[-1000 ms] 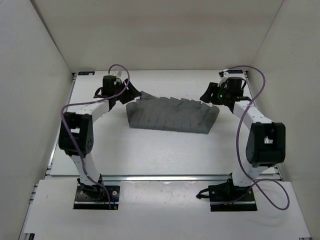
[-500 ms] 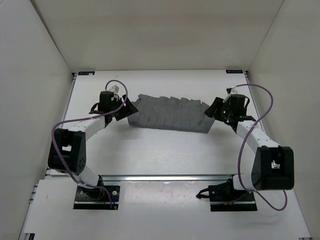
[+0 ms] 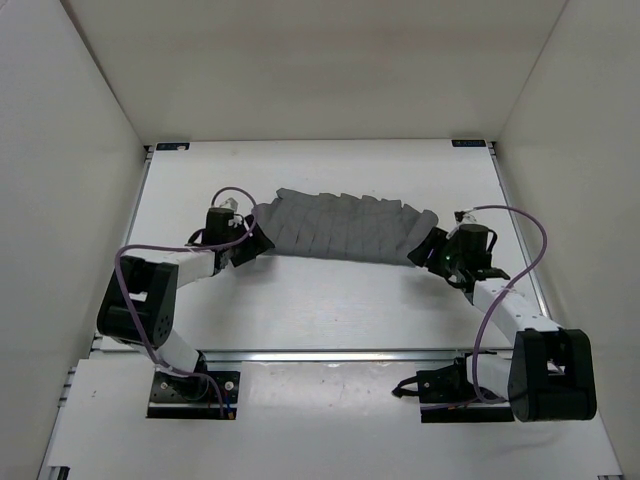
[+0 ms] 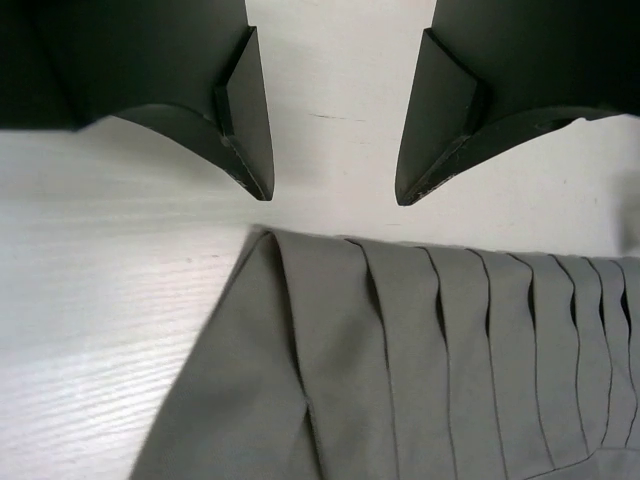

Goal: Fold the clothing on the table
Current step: Fold the skirt

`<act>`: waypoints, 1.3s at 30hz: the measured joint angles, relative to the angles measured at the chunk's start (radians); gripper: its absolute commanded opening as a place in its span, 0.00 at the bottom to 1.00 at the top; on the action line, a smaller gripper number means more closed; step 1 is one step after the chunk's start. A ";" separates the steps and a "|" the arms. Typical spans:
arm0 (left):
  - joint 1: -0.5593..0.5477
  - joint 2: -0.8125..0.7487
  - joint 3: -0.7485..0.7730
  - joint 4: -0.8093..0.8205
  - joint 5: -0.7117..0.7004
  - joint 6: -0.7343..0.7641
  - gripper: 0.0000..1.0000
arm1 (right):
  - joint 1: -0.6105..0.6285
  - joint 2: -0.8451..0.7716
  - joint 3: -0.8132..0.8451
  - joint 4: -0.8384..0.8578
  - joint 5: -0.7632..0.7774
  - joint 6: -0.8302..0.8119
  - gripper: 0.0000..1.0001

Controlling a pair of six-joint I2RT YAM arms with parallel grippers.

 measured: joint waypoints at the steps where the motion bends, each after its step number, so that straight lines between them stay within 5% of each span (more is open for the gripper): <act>1: -0.002 0.016 0.007 0.021 -0.002 -0.010 0.72 | -0.005 -0.010 -0.011 0.004 0.002 0.003 0.49; 5: -0.008 0.055 0.016 0.083 -0.027 -0.050 0.60 | -0.019 -0.021 -0.024 0.015 0.003 0.008 0.49; 10: -0.013 0.103 0.031 0.109 -0.057 -0.082 0.00 | -0.020 -0.021 -0.026 0.027 0.003 0.018 0.50; 26: -0.053 0.030 -0.090 0.177 -0.038 -0.095 0.00 | 0.059 0.251 0.017 0.163 0.034 0.138 0.52; 31: -0.067 -0.029 -0.156 0.184 -0.032 -0.091 0.00 | 0.061 0.288 0.028 0.185 0.064 0.159 0.19; 32: -0.070 -0.035 -0.162 0.185 -0.032 -0.089 0.00 | 0.055 0.291 0.028 0.185 0.064 0.165 0.19; 35: -0.075 -0.039 -0.167 0.188 -0.031 -0.087 0.00 | 0.037 0.288 0.024 0.183 0.076 0.193 0.42; 39: -0.079 -0.039 -0.178 0.209 -0.029 -0.087 0.00 | 0.009 0.224 -0.030 0.216 0.092 0.225 0.49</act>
